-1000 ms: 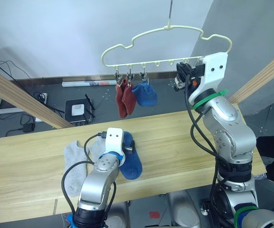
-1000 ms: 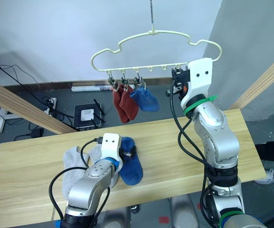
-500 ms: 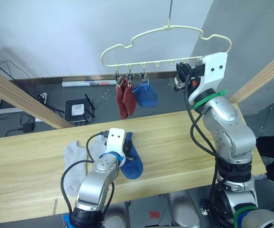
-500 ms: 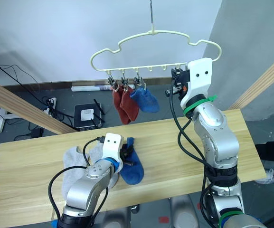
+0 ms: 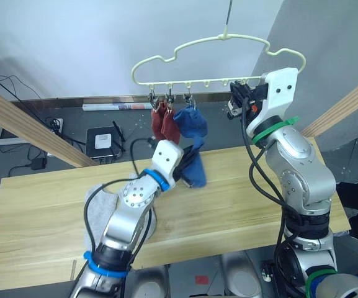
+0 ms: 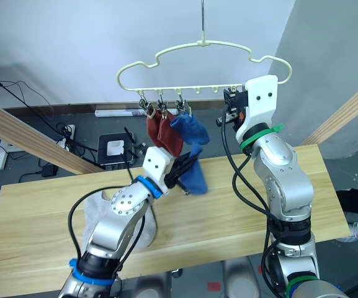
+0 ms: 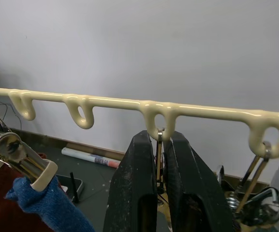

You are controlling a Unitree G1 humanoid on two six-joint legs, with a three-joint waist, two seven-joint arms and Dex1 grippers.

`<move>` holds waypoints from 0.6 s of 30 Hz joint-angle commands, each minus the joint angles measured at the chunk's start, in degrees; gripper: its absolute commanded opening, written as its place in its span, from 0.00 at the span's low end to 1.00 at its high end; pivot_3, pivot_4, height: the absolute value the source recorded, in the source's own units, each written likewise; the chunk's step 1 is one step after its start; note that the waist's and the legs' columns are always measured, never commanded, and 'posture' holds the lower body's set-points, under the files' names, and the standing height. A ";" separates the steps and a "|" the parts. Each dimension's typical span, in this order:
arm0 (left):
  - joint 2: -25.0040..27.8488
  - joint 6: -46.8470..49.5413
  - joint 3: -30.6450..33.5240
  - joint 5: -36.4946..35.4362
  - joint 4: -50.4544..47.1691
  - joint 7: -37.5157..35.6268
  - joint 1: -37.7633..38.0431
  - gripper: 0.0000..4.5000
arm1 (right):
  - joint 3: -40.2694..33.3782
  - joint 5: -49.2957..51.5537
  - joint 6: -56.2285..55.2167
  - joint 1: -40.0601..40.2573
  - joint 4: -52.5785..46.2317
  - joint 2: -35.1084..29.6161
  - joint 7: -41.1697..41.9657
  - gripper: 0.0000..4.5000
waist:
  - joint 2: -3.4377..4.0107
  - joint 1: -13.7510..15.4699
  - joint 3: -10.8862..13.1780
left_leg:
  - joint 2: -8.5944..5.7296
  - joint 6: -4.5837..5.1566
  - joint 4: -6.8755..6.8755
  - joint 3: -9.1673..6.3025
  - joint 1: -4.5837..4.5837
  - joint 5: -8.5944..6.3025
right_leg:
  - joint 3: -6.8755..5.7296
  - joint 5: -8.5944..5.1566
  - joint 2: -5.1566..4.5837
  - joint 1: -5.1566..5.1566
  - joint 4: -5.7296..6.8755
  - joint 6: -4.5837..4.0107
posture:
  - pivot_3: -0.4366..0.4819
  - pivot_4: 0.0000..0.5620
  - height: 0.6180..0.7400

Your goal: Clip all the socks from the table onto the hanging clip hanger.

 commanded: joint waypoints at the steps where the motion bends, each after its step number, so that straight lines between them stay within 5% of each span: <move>1: -1.11 -10.42 -2.48 3.59 4.72 -0.16 -2.54 0.01 | -0.93 0.86 0.33 -0.22 -3.86 0.09 -0.44 0.00 | 0.00 -0.12 0.00 | 0.00 0.01 0.00 -0.02 0.00 0.00 | -0.01 0.00 0.00 0.00 0.00 0.00 | 0.32 0.76 1.00; 6: -4.93 -19.26 -4.71 9.68 13.36 4.59 -6.90 0.01 | -1.37 1.48 1.93 -0.16 -5.64 0.01 -1.19 0.00 | 0.00 -0.29 0.00 | 0.01 0.03 0.00 -0.03 0.00 -0.02 | -0.03 0.01 0.00 0.00 0.03 0.00 | 0.29 0.75 1.00; 18: -11.34 -22.36 -4.83 14.65 22.72 11.14 -12.89 0.01 | -1.31 2.34 5.28 0.16 -8.30 0.57 -2.71 0.00 | -0.01 -0.56 0.00 | -0.01 0.06 0.02 -0.01 -0.01 -0.03 | -0.05 0.02 0.02 0.00 0.04 0.03 | 0.26 0.76 1.00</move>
